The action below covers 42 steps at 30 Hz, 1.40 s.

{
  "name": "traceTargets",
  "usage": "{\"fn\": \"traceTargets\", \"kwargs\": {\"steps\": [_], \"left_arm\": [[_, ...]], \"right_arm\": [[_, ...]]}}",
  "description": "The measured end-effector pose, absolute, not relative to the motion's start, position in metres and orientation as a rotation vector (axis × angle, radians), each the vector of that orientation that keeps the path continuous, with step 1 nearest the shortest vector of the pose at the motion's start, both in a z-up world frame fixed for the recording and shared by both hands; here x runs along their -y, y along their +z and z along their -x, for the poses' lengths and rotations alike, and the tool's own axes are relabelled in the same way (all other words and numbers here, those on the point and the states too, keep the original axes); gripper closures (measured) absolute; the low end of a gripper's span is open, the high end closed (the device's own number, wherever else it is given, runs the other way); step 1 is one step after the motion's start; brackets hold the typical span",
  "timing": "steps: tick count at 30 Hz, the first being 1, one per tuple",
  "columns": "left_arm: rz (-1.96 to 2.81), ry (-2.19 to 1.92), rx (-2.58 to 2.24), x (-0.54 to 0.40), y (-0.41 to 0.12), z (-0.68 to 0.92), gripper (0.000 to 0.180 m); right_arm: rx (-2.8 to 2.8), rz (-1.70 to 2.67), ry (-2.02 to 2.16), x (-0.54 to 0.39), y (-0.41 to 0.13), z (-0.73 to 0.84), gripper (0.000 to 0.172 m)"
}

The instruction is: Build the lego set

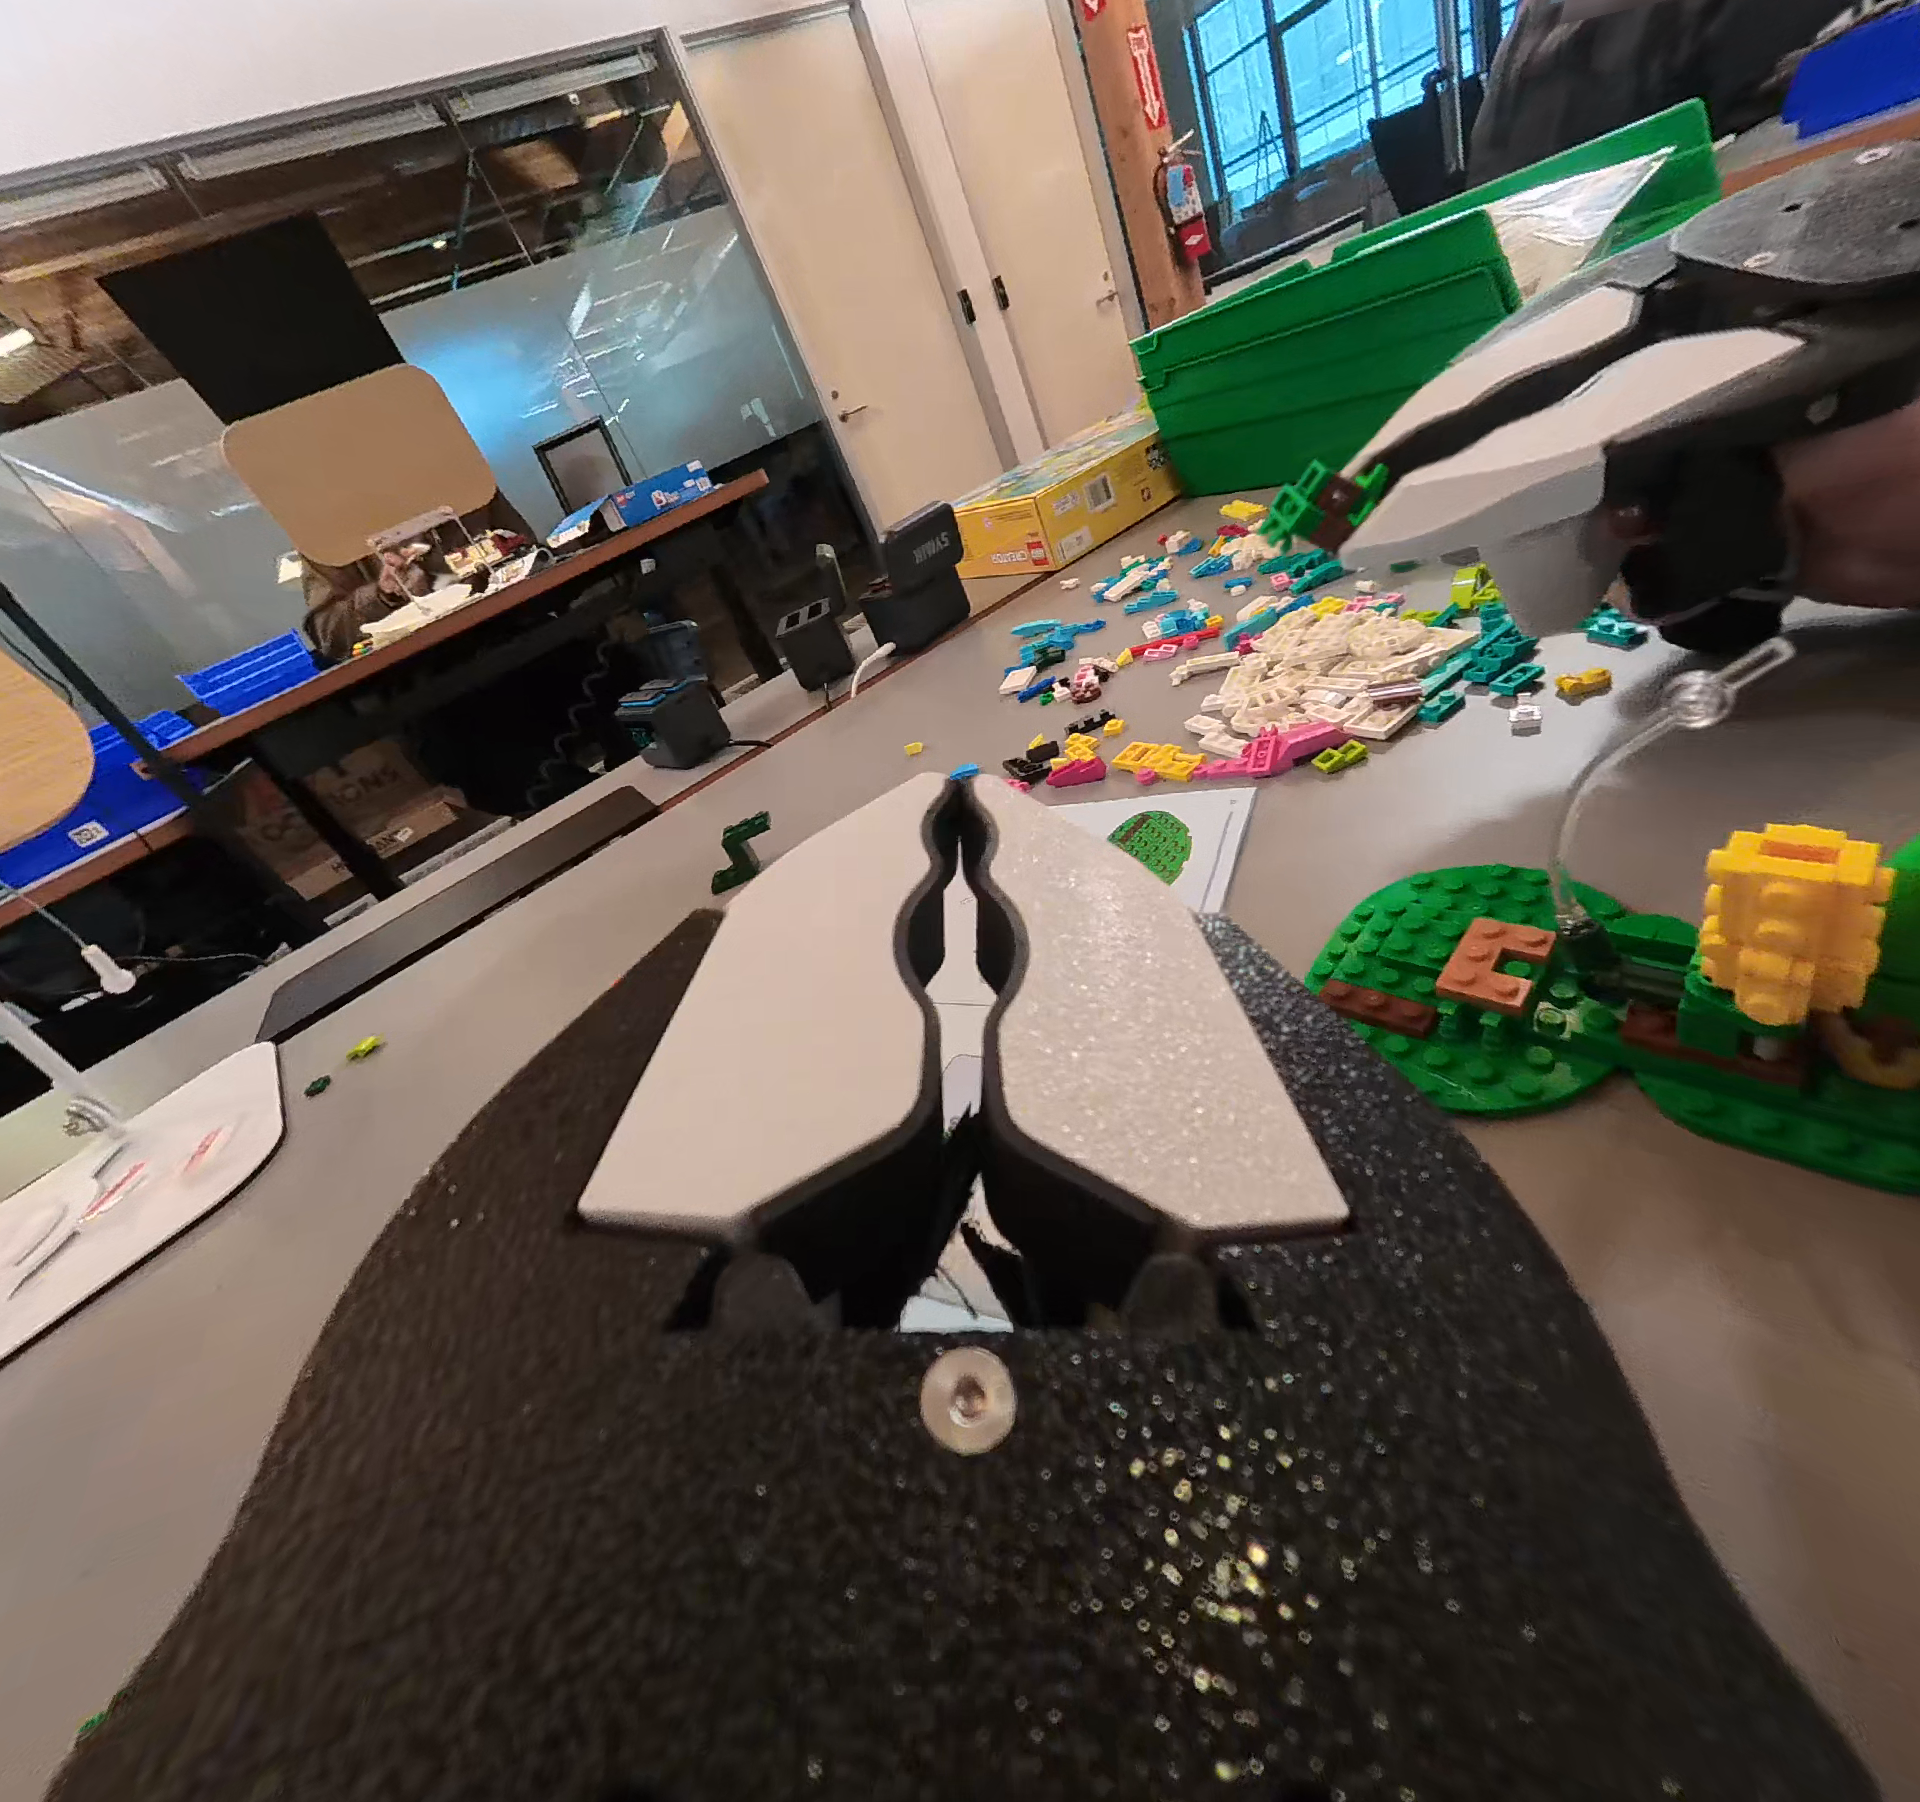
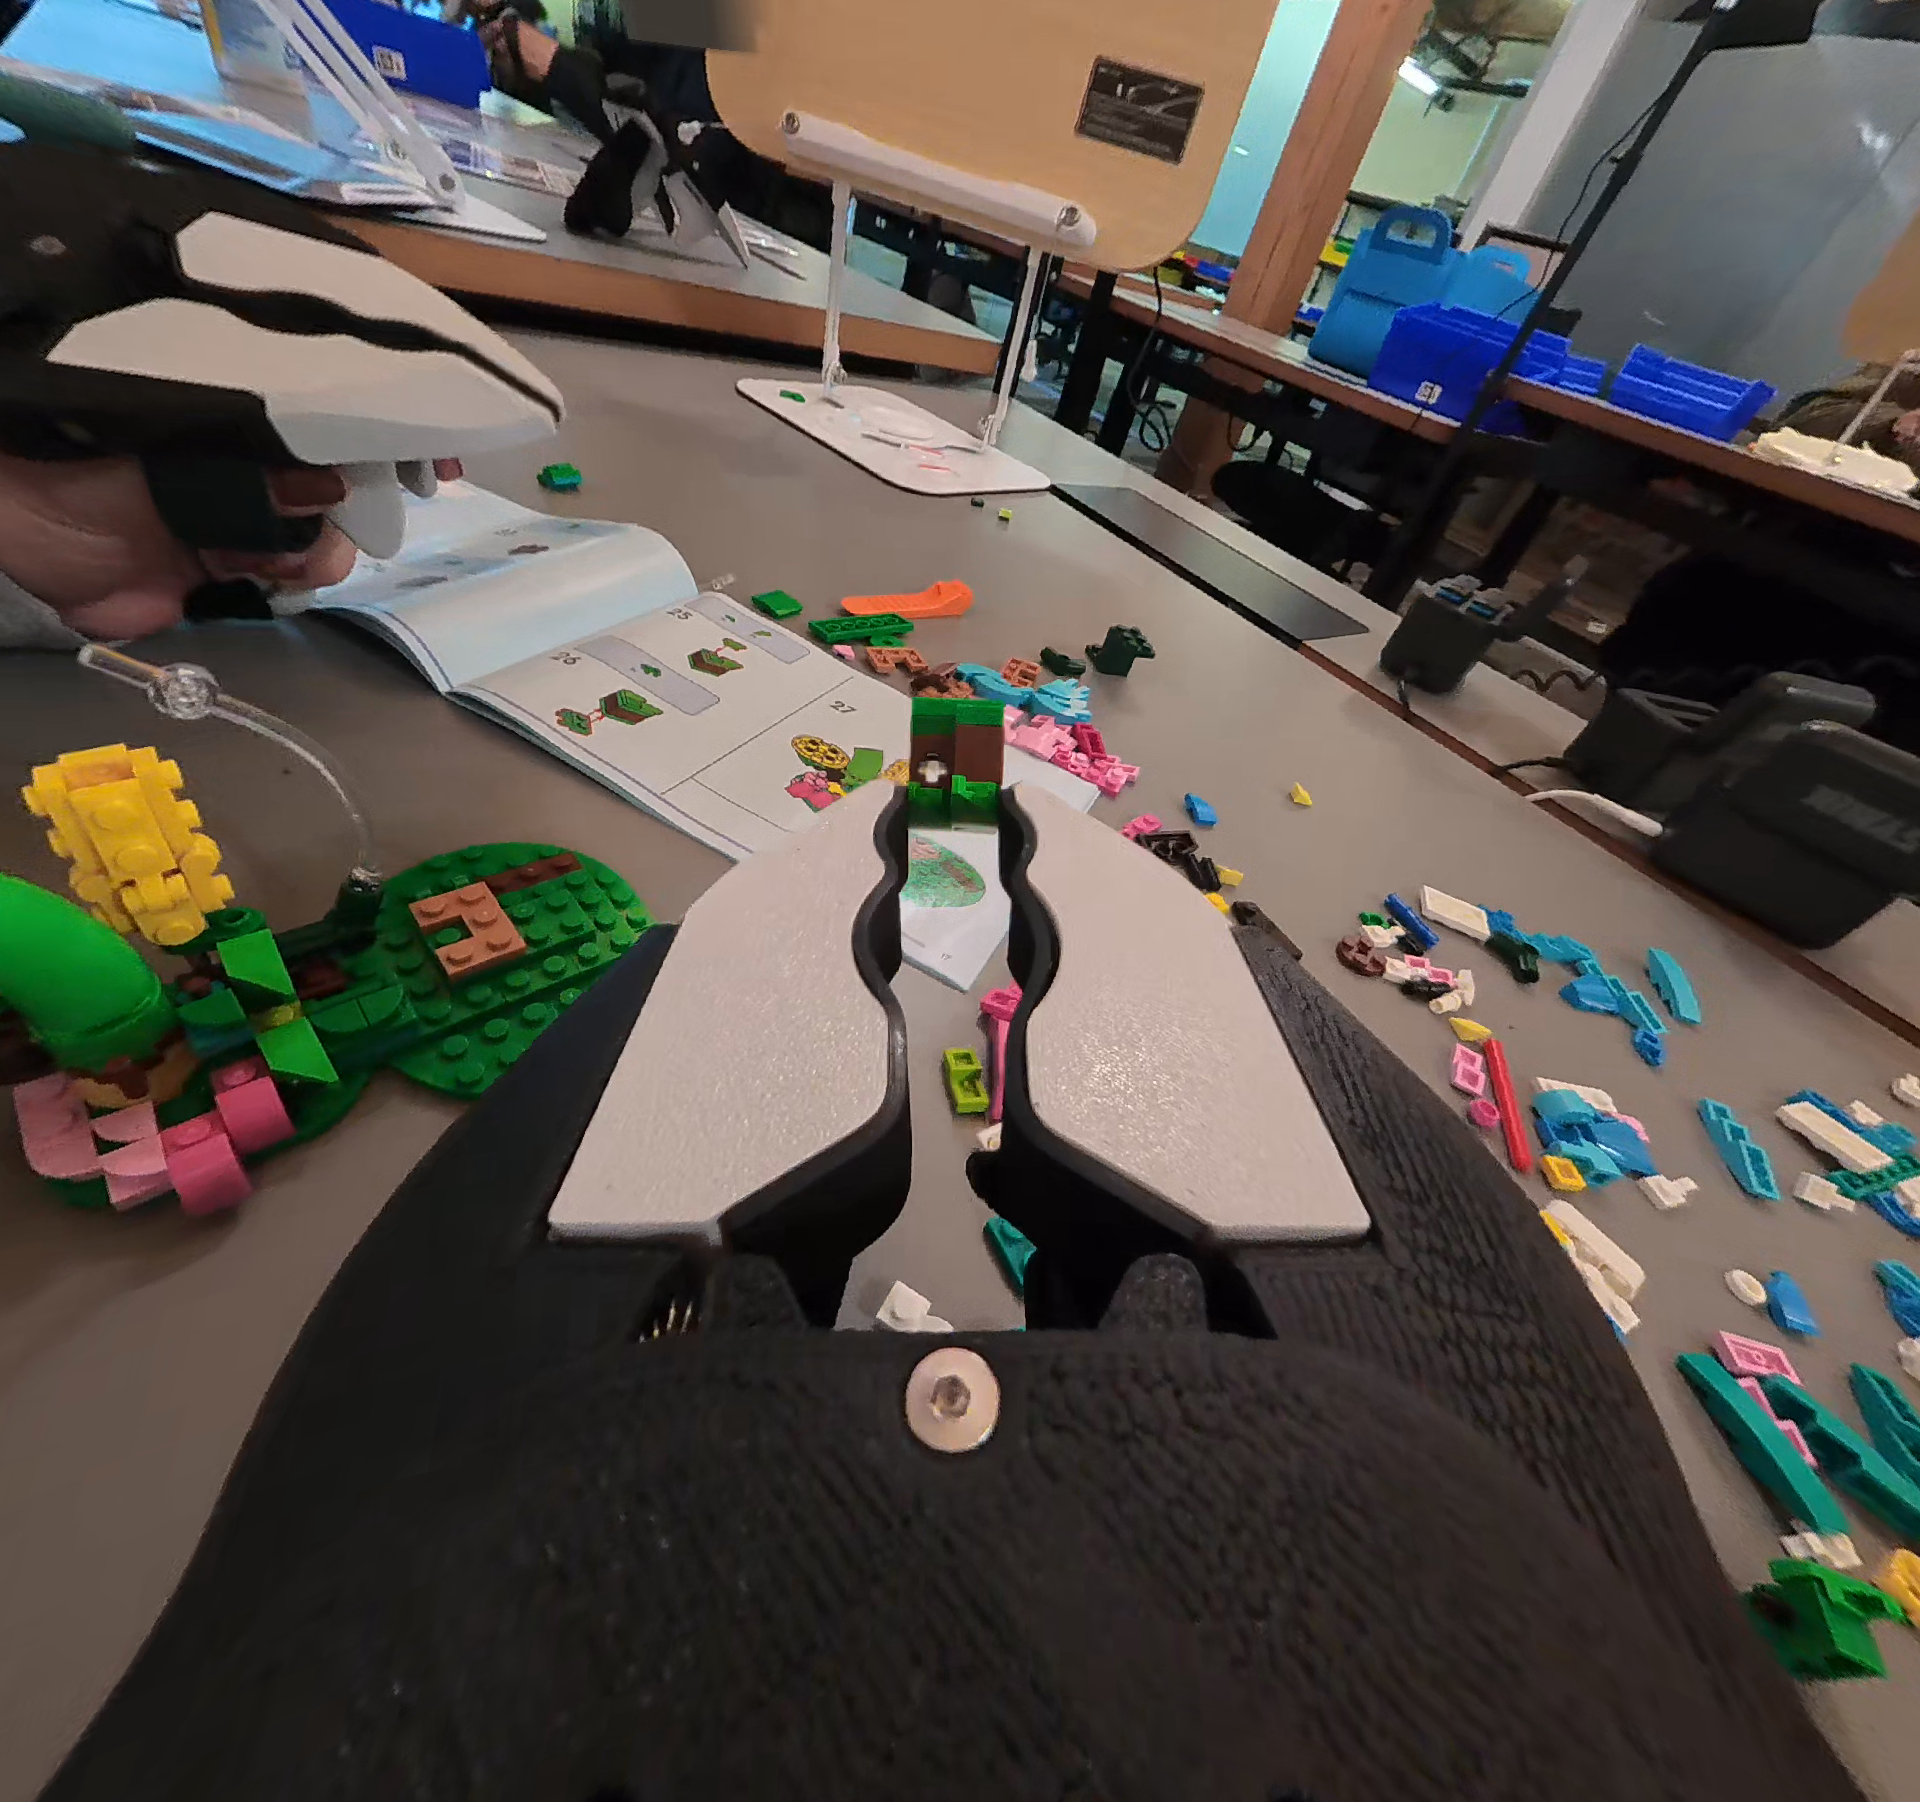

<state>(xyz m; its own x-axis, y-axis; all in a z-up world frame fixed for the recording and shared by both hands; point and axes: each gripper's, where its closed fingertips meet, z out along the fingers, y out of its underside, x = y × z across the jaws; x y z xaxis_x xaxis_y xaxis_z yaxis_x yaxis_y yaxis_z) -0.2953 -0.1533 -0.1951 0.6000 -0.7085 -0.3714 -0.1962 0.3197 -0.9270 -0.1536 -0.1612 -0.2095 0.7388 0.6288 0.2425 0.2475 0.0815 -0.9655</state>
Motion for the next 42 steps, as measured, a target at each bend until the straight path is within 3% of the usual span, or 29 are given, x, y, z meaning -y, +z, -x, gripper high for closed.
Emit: {"fn": "traceTargets", "kwargs": {"steps": [17, 22, 28, 42], "left_arm": [[1.221, -0.474, -0.951, 0.164, -0.196, 0.287, 0.180], [1.222, -0.485, -0.944, 0.164, -0.196, 0.288, 0.180], [1.213, -0.479, -0.984, 0.167, -0.199, 0.284, 0.180], [1.216, -0.477, -0.984, 0.167, -0.199, 0.283, 0.180]], "right_arm": [[0.676, 1.329, 0.157, 0.159, -0.188, 0.130, 0.158], [0.835, 1.405, 0.288, 0.169, -0.205, 0.151, 0.158], [1.131, 1.826, 0.544, 0.195, -0.252, 0.164, 0.158], [1.241, 2.067, 0.414, 0.199, -0.293, 0.148, 0.156]]}}
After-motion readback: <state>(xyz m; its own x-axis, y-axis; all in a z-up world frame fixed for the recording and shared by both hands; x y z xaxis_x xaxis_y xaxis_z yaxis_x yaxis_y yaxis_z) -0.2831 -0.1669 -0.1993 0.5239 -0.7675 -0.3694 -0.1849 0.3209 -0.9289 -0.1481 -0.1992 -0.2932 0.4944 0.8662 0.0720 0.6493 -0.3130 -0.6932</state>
